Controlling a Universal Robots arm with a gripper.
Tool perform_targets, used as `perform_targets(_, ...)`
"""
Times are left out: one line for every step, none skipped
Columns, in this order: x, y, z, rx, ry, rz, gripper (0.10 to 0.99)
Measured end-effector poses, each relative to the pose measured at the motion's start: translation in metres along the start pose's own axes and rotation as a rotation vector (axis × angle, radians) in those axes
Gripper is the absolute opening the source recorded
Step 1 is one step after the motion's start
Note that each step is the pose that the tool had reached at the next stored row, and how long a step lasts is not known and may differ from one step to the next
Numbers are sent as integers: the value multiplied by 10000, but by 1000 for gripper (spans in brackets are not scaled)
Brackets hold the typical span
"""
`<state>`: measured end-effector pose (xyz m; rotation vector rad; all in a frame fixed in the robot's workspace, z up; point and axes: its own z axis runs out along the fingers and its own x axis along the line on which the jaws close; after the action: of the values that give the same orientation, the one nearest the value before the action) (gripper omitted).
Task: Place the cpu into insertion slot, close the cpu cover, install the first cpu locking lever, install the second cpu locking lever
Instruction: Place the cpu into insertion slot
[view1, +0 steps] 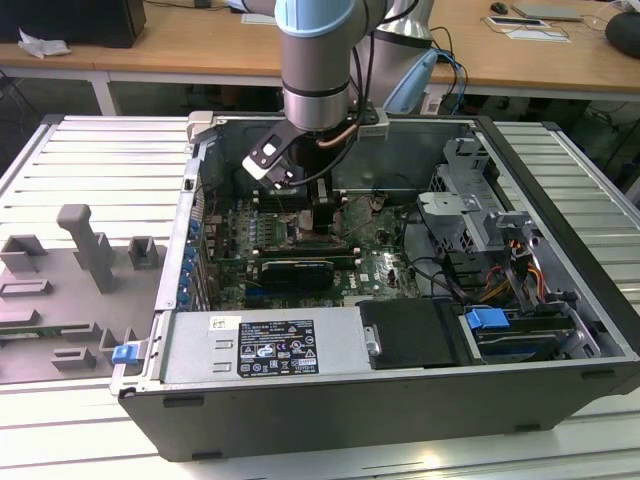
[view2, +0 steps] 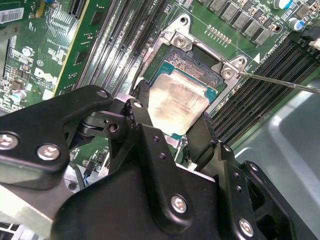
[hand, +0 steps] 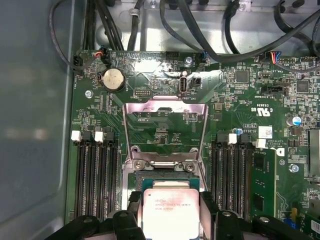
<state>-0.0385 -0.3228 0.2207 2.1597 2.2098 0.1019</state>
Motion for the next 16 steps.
perform_targets(0, 0, 2, 0, 0, 0, 541)
perform_targets(1, 0, 5, 0, 0, 0, 541)
perform_targets(1, -1, 7, 0, 0, 0, 541)
perform_targets(1, -1, 9, 0, 0, 0, 541)
perform_targets(1, -1, 10, 0, 0, 0, 541)
perform_targets(1, -1, 11, 0, 0, 0, 541)
perform_targets(1, -1, 12, 0, 0, 0, 541)
perform_targets(1, -1, 14, 0, 1, 0, 541)
perform_targets(1, -1, 14, 0, 0, 0, 541)
perform_targets(1, -1, 16, 0, 0, 0, 541)
perform_targets(1, -1, 17, 0, 0, 0, 541)
perform_targets(2, -1, 19, -1, 1, 0, 541)
perform_targets(7, -3, 25, -1, 1, 3, 541)
perform_targets(17, -3, 31, -1, 1, 1, 541)
perform_targets(25, -3, 37, -1, 1, 4, 541)
perform_targets(29, -3, 43, -1, 1, 15, 541)
